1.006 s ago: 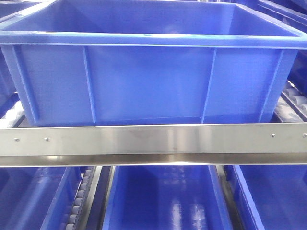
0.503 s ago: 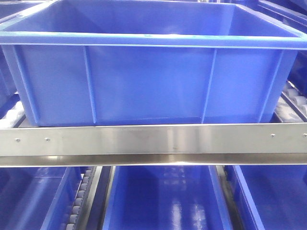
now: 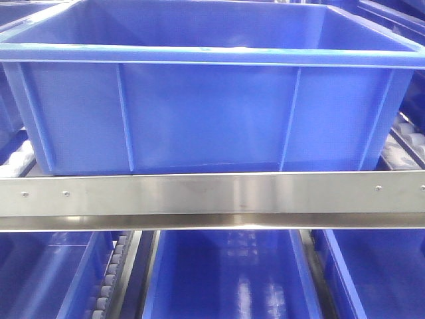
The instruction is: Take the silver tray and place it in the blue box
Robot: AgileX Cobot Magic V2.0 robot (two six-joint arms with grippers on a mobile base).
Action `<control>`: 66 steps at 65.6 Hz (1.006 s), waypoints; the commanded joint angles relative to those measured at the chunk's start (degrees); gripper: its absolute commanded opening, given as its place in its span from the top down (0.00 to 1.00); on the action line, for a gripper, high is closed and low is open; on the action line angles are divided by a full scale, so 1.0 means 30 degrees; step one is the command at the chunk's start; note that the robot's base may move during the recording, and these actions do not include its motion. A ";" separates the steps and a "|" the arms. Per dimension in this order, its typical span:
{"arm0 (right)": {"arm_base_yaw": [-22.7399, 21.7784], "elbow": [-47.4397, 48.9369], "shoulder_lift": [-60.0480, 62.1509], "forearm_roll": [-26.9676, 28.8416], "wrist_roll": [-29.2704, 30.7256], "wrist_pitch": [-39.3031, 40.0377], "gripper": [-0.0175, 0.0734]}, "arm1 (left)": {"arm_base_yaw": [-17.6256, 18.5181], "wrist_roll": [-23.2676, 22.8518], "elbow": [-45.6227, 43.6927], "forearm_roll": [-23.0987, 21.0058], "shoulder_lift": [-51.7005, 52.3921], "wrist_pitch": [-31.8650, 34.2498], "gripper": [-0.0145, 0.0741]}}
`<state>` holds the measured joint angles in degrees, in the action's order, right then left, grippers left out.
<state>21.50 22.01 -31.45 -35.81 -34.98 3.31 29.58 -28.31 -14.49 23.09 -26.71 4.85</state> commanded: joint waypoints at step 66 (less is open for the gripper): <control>-0.6717 -0.7978 1.1013 1.3161 1.2331 0.1268 0.75 | 0.0034 0.0054 -0.0580 0.0000 -0.0135 0.1573 0.94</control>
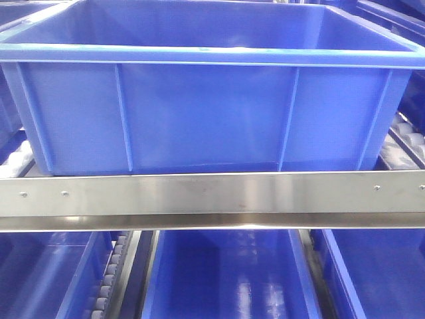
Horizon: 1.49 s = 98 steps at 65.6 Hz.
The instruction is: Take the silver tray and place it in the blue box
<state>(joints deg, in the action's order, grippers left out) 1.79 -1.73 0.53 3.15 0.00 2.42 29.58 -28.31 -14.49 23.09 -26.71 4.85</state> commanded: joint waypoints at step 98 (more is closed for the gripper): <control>-0.0146 -0.0063 0.0354 0.0171 0.0674 0.1611 0.75 | -0.7562 0.9018 0.5194 -0.9363 0.9395 -0.0436 0.94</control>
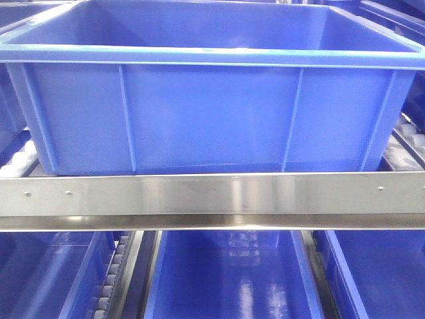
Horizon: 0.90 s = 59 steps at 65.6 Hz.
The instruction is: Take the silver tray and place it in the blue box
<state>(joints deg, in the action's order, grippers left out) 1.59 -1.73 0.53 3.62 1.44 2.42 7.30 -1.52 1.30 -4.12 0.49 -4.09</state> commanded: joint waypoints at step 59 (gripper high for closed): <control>-0.0080 -0.0063 0.0354 0.0016 0.0195 0.1611 0.75 | -0.0137 0.0087 0.0084 0.0116 0.0365 0.2693 0.94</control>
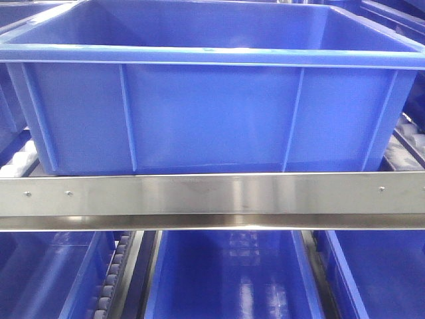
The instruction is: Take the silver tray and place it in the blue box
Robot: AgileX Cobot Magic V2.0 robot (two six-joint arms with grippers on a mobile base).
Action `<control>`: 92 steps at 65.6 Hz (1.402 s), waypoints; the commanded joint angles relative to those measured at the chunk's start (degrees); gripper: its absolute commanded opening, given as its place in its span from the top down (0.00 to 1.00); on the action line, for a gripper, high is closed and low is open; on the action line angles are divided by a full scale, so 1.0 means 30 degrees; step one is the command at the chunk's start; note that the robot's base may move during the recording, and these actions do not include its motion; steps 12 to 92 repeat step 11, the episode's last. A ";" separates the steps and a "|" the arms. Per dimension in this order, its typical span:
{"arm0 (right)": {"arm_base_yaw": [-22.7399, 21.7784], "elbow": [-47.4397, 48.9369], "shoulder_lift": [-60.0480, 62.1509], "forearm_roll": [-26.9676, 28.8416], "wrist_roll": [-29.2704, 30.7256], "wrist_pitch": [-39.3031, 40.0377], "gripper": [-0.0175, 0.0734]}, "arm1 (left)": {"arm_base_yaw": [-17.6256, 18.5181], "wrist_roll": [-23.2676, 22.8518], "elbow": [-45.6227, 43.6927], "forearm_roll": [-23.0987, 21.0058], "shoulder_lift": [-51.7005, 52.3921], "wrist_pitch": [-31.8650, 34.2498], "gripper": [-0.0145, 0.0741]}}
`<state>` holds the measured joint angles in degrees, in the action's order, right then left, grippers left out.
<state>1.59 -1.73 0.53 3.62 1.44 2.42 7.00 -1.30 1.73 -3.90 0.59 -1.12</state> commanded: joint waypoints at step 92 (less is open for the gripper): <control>-0.0080 -0.0063 0.0354 0.0016 0.0195 0.1611 0.75 | -0.0034 0.0012 -0.0059 0.0040 0.0334 0.1703 0.94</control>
